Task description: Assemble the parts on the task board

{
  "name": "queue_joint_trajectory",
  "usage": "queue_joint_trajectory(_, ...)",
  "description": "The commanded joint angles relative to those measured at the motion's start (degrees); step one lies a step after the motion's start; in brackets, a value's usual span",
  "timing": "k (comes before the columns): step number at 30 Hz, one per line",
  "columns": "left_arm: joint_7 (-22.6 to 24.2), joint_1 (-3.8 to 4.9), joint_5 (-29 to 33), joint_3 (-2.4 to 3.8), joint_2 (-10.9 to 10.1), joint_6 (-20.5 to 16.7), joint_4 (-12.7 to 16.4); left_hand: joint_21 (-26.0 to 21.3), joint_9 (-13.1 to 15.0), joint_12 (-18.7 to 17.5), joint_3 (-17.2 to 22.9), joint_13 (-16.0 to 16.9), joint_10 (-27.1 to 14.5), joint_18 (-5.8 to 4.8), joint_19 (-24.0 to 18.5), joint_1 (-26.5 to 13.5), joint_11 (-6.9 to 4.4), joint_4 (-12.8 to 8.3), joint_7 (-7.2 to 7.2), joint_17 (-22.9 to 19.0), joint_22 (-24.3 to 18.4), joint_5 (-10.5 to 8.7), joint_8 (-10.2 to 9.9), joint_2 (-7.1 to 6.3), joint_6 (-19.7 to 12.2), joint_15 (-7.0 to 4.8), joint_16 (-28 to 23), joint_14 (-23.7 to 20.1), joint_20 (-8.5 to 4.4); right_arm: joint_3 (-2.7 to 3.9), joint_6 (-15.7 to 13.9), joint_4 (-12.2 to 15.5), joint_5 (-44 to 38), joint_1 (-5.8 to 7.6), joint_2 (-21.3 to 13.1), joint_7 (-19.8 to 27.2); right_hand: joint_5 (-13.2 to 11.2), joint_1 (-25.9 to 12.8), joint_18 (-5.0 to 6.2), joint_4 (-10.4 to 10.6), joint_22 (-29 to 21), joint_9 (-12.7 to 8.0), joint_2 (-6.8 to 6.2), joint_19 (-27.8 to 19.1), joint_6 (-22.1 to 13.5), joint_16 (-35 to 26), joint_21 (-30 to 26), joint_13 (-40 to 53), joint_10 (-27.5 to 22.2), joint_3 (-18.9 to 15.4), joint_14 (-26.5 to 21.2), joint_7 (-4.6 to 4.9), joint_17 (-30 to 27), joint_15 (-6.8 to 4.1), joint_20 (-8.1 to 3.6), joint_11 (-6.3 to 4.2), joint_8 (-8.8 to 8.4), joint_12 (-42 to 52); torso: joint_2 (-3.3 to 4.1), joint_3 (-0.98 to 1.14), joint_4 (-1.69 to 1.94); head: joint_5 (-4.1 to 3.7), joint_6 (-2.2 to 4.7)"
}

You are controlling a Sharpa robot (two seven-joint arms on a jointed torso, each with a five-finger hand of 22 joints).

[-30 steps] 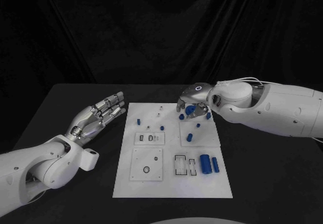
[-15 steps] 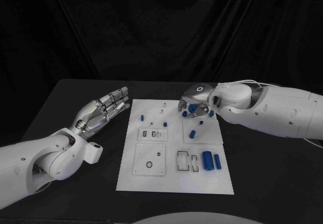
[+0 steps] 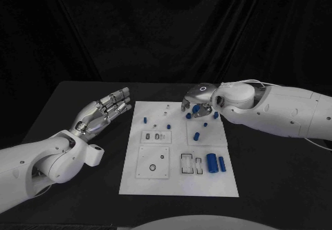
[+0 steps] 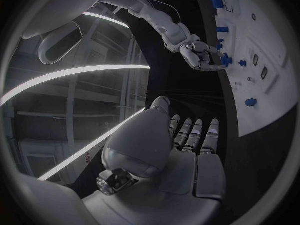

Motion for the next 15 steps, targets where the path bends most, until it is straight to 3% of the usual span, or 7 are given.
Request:
queue_joint_trajectory(1, 4.43, 0.13, -0.12, 0.05, 0.19, 1.08, -0.04, 0.72, 1.00, 1.13, 1.06, 0.80, -0.29, 0.04, 0.59, 0.69, 0.50, 0.05, 0.38, 0.73, 0.94, 1.10, 0.25, -0.17, 0.36, 0.54, 0.87, 0.16, -0.01, 0.04, -1.03, -0.70, -0.65, -0.34, 0.32, 0.12, 0.99, 0.97, -2.04, 0.05, 0.85, 0.88, 0.53, -0.09, 0.19, -0.90, -0.59, 0.94, 0.22, 2.90, -0.26, 0.22, -0.22, 0.16, 0.03, 0.45, -0.79, -0.67, -0.36, -0.01, -0.23, 0.29, -0.25)
queue_joint_trajectory(5, 4.32, 0.12, -0.12, 0.05, 0.23, 1.23, -0.12, 0.76, 0.99, 1.16, 1.12, 0.80, -0.27, -0.03, 0.67, 0.73, 0.54, 0.04, 0.40, 0.74, 0.95, 1.10, 0.24, -0.18, 0.35, 0.59, 0.94, 0.22, -0.01, 0.04, -1.10, -1.60, -0.65, -0.70, 0.90, 0.37, 0.12, 0.56, -2.06, 0.13, 0.99, 1.10, 0.41, -0.03, 0.58, -0.79, -0.56, 1.07, 0.54, 3.32, -0.19, 0.35, -0.02, 0.21, 0.07, 0.50, -0.70, -0.57, -0.56, -0.01, -0.34, 0.56, -0.53)
queue_joint_trajectory(8, 4.25, 0.12, -0.12, 0.05, 0.25, 1.29, -0.15, 0.80, 1.00, 1.19, 1.22, 0.81, -0.25, -0.14, 0.75, 0.77, 0.59, 0.03, 0.43, 0.75, 0.96, 1.10, 0.24, -0.20, 0.39, 0.67, 1.02, 0.28, -0.01, 0.04, -1.30, -2.15, -0.65, -0.96, 1.25, 0.41, -0.61, 0.26, -2.06, 0.19, 1.06, 1.23, 0.28, 0.00, 0.77, -0.74, -0.56, 1.16, 0.76, 3.52, -0.15, 0.39, 0.07, 0.24, 0.09, 0.53, -0.68, -0.51, -0.69, 0.01, -0.26, 0.60, -0.71)
queue_joint_trajectory(11, 4.18, 0.12, -0.12, 0.05, 0.27, 1.34, -0.20, 0.80, 1.00, 1.19, 1.22, 0.81, -0.25, -0.14, 0.75, 0.77, 0.59, 0.03, 0.43, 0.75, 0.96, 1.10, 0.24, -0.20, 0.39, 0.67, 1.02, 0.28, -0.01, 0.04, -1.44, -2.71, -0.65, -1.17, 1.61, 0.49, -3.16, -0.45, -2.08, 0.37, 1.19, 1.56, 0.18, 0.02, 1.25, -0.82, -0.59, 1.39, 1.46, 3.83, -0.20, 0.59, 0.00, 0.30, 0.17, 0.58, -0.60, -0.28, -0.75, 0.05, -0.18, 0.56, -0.83)
queue_joint_trajectory(15, 4.06, 0.12, -0.12, 0.05, 0.38, 1.46, -0.30, 0.85, 1.00, 1.23, 1.29, 0.81, -0.22, -0.23, 0.82, 0.79, 0.63, 0.03, 0.46, 0.76, 0.97, 1.09, 0.23, -0.22, 0.41, 0.72, 1.09, 0.33, -0.02, 0.04, -1.57, -3.36, -0.65, -1.45, 1.99, 0.69, -3.66, -0.58, -2.08, 0.32, 1.29, 1.89, 0.20, 0.04, 2.07, -0.78, -0.60, 1.55, 2.01, 4.18, -0.18, 0.84, 0.12, 0.31, 0.19, 0.56, -0.29, -0.07, -0.90, 0.03, -0.14, 0.49, -1.08)
